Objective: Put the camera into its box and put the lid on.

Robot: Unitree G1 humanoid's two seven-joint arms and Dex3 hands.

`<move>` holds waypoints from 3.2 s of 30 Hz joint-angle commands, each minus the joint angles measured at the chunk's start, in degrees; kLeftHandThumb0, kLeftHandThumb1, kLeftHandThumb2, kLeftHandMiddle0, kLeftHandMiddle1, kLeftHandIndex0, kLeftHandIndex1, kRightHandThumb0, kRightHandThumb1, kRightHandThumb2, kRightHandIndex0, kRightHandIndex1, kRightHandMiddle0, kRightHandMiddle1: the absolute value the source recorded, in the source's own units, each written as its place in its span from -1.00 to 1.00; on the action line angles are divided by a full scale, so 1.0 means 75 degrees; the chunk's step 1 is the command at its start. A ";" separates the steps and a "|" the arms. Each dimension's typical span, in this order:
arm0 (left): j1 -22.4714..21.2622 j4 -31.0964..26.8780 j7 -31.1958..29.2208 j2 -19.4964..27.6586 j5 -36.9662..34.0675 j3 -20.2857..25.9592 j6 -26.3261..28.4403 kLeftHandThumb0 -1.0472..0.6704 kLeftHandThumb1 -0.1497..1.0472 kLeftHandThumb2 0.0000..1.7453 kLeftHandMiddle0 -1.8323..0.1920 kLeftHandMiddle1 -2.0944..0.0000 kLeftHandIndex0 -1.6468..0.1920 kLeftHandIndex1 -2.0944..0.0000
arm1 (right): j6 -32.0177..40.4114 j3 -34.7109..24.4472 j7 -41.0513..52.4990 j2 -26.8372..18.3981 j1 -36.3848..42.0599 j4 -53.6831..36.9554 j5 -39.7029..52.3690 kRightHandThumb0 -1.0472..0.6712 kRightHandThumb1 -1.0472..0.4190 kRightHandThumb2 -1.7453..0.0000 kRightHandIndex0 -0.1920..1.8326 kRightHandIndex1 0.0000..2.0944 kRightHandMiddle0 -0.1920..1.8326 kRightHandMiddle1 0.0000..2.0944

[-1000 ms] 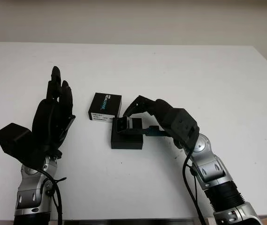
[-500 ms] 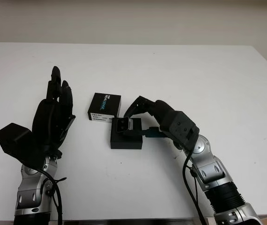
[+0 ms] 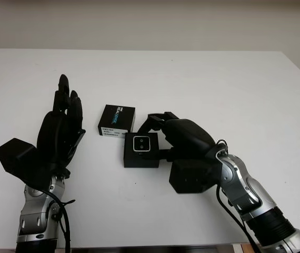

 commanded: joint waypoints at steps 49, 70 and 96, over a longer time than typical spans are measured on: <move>-0.1362 0.1443 0.0148 0.1990 0.2407 -0.0247 -0.1175 -0.64 0.99 -0.85 0.62 0.91 0.72 0.90 | 0.2614 -0.3646 0.0288 0.1862 -0.0885 0.1076 0.6282 -0.55 -1.00 0.21 -1.00 -1.00 -1.00 -1.00; -0.5313 0.6009 -0.1411 0.3665 0.5977 -0.3625 -0.3815 -0.60 0.63 -0.96 0.85 0.96 0.85 0.97 | 0.2774 -0.3754 0.0238 0.1793 -0.0737 0.1266 0.6542 -0.53 -1.00 0.20 -1.00 -1.00 -1.00 -1.00; -0.6999 0.8993 -0.1010 0.2659 0.6338 -0.4533 -0.4008 -0.28 0.61 -0.93 0.86 0.95 0.84 0.94 | 0.2864 -0.3742 0.0096 0.1828 -0.0519 0.1228 0.6487 -0.54 -1.00 0.22 -1.00 -0.96 -0.98 -0.95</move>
